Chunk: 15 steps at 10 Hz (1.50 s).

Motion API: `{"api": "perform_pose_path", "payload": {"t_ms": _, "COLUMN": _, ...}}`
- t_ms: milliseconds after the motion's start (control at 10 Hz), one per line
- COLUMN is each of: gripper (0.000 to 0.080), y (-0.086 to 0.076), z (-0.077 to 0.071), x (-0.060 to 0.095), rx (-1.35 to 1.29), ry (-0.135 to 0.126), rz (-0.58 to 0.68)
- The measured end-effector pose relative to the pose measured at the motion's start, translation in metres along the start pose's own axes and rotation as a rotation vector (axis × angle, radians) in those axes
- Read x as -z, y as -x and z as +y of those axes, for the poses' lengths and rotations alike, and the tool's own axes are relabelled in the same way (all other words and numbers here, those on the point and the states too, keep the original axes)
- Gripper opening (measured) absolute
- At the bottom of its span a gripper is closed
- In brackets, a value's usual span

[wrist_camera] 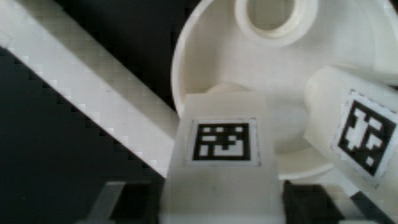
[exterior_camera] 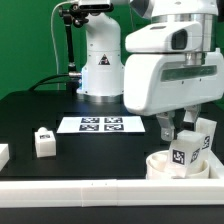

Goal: Assemble stool

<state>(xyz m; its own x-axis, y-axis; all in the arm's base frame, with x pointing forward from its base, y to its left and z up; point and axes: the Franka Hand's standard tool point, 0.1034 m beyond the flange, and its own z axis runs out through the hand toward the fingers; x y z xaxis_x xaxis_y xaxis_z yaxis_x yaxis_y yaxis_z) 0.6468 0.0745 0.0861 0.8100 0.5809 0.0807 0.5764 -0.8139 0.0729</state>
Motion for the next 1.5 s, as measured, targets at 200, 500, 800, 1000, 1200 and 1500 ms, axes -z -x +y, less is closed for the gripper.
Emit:
{"api": "perform_pose_path", "payload": {"t_ms": 200, "gripper": 0.0334, "y": 0.0000, "z": 0.0000, "x": 0.0000, "rx": -0.133, "ry": 0.000, "rz": 0.000}}
{"api": "perform_pose_path", "payload": {"t_ms": 500, "gripper": 0.0334, "y": -0.0004, "z": 0.0000, "x": 0.0001, "rx": -0.346, "ry": 0.000, "rz": 0.003}}
{"api": "perform_pose_path", "payload": {"t_ms": 800, "gripper": 0.0334, "y": -0.0036, "z": -0.0035, "x": 0.0005, "rx": -0.638, "ry": 0.009, "rz": 0.049}}
{"api": "perform_pose_path", "payload": {"t_ms": 1000, "gripper": 0.0334, "y": -0.0035, "z": -0.0015, "x": 0.0011, "rx": -0.783, "ry": 0.001, "rz": 0.061}}
{"api": "perform_pose_path", "payload": {"t_ms": 1200, "gripper": 0.0334, "y": -0.0025, "z": 0.0026, "x": 0.0018, "rx": -0.973, "ry": -0.013, "rz": 0.067}}
{"api": "perform_pose_path", "payload": {"t_ms": 1500, "gripper": 0.0334, "y": -0.0076, "z": 0.0005, "x": 0.0027, "rx": -1.214, "ry": -0.045, "rz": 0.083}}
